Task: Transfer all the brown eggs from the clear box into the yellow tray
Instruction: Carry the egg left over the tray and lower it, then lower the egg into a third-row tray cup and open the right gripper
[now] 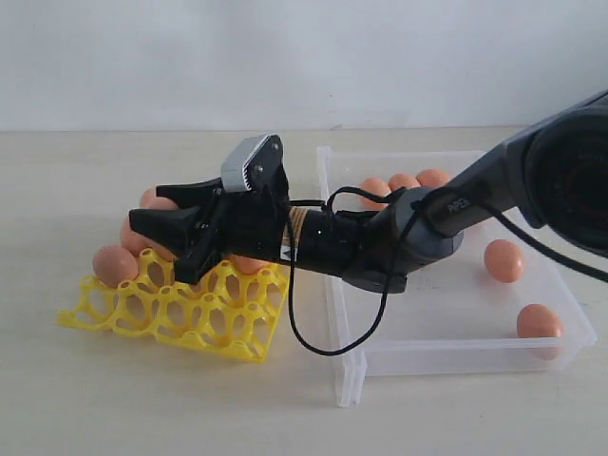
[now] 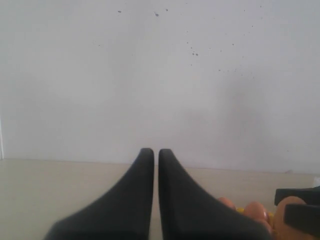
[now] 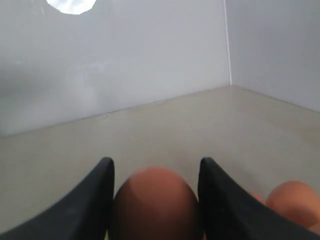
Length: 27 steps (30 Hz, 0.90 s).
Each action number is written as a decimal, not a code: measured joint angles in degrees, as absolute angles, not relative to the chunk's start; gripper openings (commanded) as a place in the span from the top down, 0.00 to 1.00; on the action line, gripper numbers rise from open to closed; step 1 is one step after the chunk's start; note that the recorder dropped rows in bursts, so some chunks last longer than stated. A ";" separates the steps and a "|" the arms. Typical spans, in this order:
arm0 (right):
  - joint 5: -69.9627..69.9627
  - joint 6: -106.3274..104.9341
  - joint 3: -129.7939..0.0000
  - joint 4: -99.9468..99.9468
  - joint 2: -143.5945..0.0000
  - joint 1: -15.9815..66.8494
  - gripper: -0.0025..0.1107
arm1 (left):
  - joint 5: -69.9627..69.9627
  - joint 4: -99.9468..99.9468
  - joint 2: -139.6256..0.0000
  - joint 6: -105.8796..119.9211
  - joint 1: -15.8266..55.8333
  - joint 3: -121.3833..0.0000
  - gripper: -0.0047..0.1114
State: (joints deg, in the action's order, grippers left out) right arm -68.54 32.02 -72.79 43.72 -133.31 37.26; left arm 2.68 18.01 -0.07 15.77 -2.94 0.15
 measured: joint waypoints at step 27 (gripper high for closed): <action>-50.18 20.01 -77.52 41.71 -134.89 41.76 0.98 | 2.68 18.01 -0.07 15.77 -2.94 0.15 0.93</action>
